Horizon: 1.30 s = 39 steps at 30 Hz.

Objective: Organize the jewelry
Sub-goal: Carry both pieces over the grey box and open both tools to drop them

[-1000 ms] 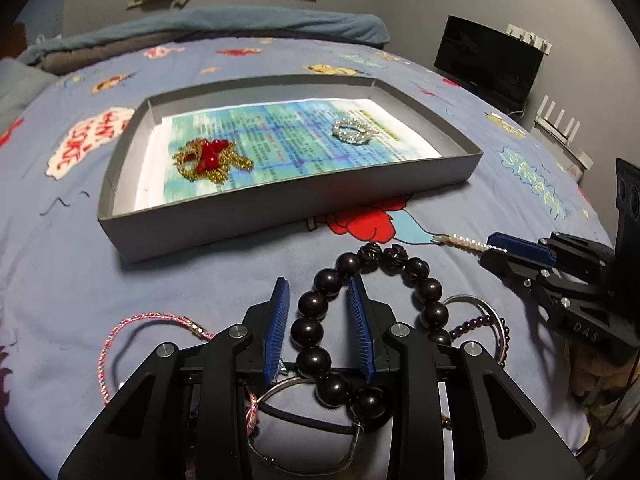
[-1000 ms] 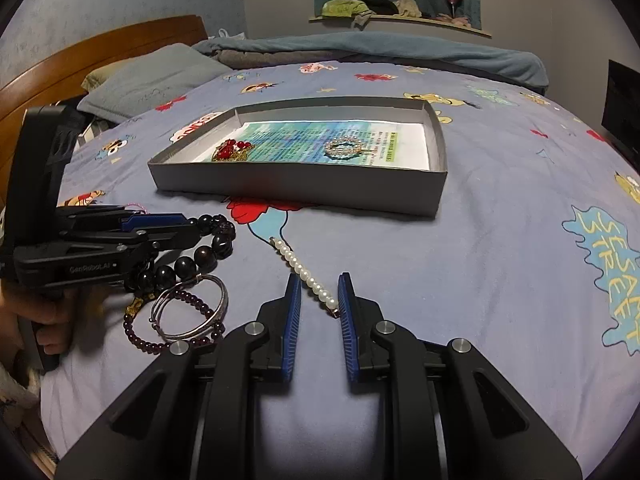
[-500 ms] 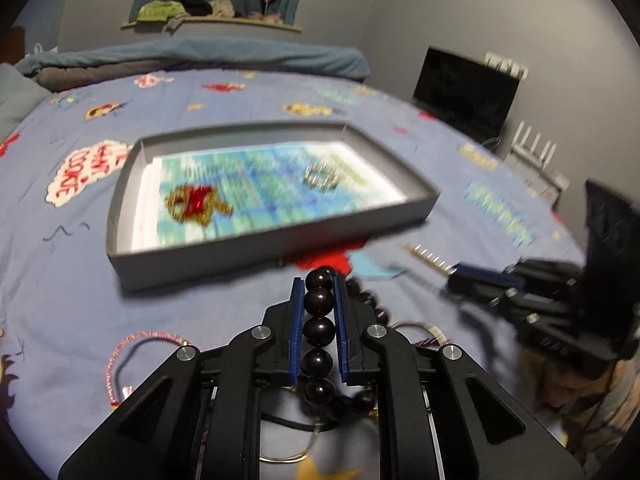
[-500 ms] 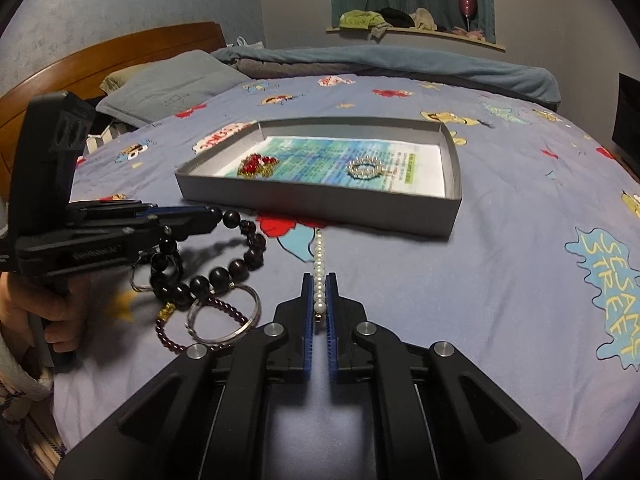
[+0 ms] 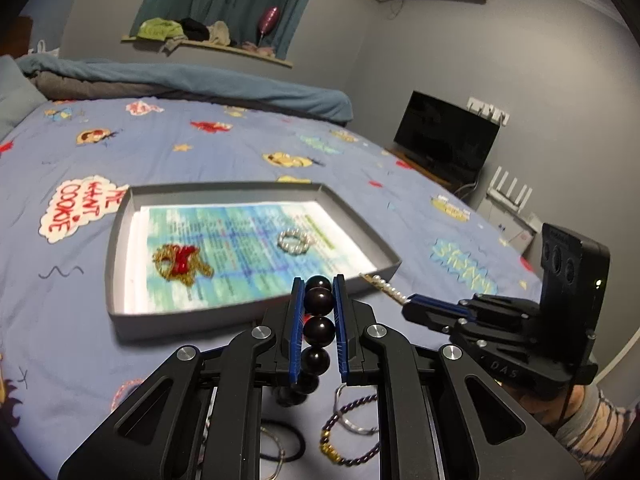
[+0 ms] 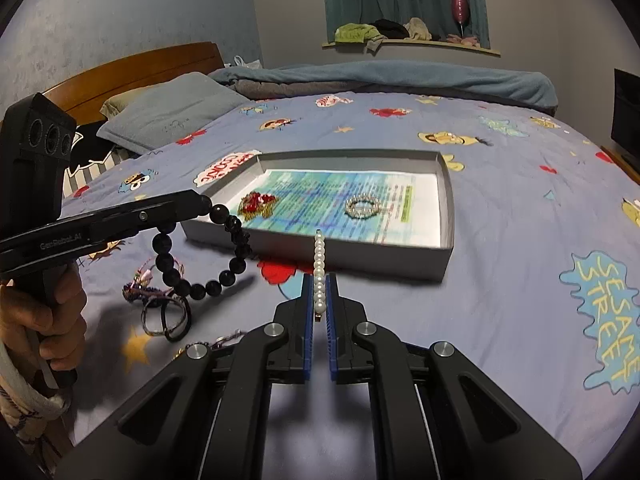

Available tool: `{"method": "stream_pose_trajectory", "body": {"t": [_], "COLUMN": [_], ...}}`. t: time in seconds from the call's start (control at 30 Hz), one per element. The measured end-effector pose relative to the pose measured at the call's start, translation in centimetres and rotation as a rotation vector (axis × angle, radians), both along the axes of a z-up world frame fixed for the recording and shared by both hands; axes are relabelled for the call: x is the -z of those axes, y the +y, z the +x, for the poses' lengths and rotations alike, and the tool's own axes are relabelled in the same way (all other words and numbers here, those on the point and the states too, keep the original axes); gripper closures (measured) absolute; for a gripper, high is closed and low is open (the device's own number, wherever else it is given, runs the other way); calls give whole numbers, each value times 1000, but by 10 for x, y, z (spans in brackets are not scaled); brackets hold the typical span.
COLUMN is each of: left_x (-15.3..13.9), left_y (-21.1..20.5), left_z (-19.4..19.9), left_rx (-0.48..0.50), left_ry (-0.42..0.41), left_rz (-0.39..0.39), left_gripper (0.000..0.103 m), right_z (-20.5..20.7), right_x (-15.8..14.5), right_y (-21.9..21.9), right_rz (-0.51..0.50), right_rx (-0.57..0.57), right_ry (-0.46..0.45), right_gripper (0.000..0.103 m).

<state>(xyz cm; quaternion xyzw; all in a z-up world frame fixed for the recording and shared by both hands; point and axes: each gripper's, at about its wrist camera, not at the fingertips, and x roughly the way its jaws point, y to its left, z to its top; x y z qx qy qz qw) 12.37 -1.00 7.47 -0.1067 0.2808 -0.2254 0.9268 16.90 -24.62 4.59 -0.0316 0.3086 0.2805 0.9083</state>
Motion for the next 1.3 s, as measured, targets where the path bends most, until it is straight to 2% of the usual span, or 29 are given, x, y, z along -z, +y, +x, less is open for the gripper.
{"method": "stream_pose_trajectory", "body": {"t": [0.33, 0.53, 0.7, 0.93, 1.3], "left_x": [-20, -21, -15, 10, 29], "left_y": [7, 4, -5, -11, -13], "left_z": [19, 52, 75, 102, 104], "left_rx": [-51, -83, -84, -109, -158], "left_ry": [-100, -93, -63, 11, 63], "left_rz": [-83, -60, -25, 33, 196], "left_gripper": [88, 88, 88, 88, 87], "right_z": [38, 64, 86, 106, 112], "right_x": [-7, -5, 4, 15, 25], "right_y": [6, 9, 17, 23, 23], "right_rz": [27, 20, -16, -67, -94], "right_rx": [33, 56, 61, 76, 90], "right_ry": [-1, 7, 34, 73, 106], "right_gripper": [97, 97, 97, 97, 96]}}
